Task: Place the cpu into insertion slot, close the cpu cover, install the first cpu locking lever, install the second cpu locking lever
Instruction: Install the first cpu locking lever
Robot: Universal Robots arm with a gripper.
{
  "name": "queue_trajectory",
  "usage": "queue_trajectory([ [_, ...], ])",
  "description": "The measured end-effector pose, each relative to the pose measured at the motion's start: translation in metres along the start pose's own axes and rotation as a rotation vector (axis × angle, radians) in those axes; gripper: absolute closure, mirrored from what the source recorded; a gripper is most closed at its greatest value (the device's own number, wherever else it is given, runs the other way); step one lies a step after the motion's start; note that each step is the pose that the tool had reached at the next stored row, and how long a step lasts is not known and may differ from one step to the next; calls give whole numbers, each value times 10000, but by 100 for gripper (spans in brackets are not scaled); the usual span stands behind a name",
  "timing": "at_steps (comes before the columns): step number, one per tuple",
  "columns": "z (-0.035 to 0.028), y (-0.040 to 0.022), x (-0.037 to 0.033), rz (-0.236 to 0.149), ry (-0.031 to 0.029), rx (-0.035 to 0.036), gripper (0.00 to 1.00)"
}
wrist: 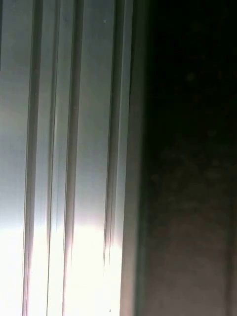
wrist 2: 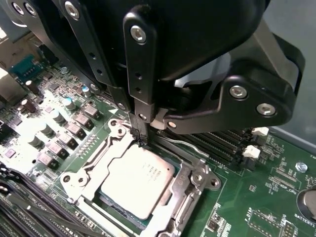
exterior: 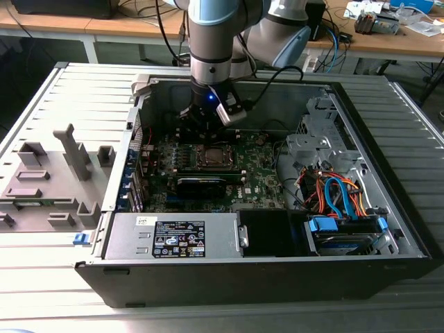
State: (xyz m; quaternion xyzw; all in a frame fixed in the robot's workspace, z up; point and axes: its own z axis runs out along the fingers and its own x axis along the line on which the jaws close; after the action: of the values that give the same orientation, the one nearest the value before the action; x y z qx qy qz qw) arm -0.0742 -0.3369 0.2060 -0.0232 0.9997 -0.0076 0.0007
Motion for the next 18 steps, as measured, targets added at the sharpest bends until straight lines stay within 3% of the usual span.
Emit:
queue_trajectory([
  [18, 38, -8, -255, -130, 0, 13, 89],
])
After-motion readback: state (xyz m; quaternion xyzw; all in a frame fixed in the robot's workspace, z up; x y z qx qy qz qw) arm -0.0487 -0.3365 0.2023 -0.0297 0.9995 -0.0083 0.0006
